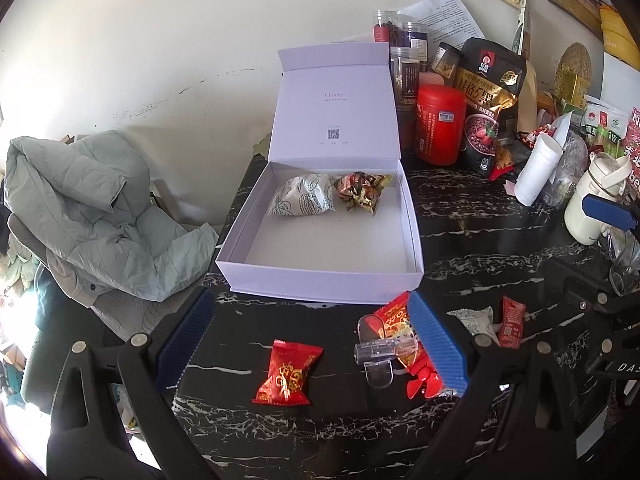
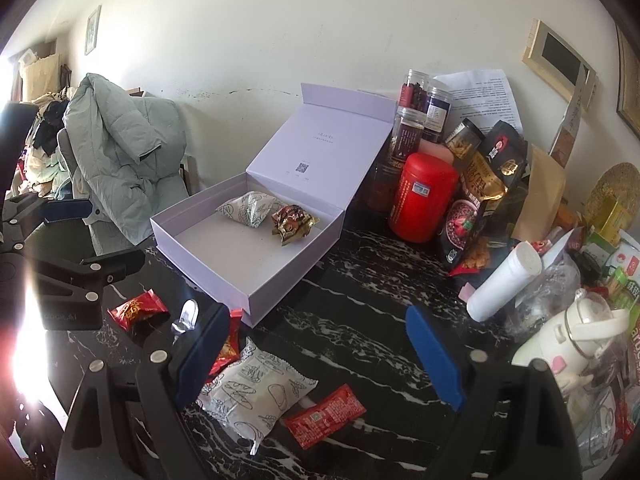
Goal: Organize objects
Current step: 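Withdraw both grippers from the box back over the table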
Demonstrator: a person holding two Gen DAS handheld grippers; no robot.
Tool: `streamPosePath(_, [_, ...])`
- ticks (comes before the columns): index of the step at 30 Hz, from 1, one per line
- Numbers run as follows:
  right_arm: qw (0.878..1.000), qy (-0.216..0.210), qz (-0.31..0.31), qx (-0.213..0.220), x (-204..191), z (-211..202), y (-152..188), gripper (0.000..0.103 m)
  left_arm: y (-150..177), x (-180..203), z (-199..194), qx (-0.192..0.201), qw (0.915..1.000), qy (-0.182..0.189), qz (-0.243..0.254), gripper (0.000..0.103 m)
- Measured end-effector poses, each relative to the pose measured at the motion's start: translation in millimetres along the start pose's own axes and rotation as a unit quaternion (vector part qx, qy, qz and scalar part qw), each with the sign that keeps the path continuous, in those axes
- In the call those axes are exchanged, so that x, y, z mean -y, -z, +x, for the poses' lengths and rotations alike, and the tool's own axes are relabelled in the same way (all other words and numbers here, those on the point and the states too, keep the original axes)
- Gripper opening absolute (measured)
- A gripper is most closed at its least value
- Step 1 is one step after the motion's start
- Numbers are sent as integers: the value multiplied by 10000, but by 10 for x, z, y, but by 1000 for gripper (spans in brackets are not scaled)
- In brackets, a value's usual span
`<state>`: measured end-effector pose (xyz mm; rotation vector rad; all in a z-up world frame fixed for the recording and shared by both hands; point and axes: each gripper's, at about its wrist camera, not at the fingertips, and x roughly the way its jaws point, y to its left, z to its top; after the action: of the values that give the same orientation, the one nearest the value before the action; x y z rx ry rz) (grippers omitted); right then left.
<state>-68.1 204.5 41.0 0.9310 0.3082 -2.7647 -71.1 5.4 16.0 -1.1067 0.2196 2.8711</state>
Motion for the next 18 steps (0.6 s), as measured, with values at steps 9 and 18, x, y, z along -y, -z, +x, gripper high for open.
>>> streamPosePath(9, [9997,-102,109,-182,-12,13,240,91,212,78,12,-126,9999,31,54,97])
streamPosePath(18, [9979,-276,327,-485,24,101,530,91,434,161,81,-328,9994,106,72,97])
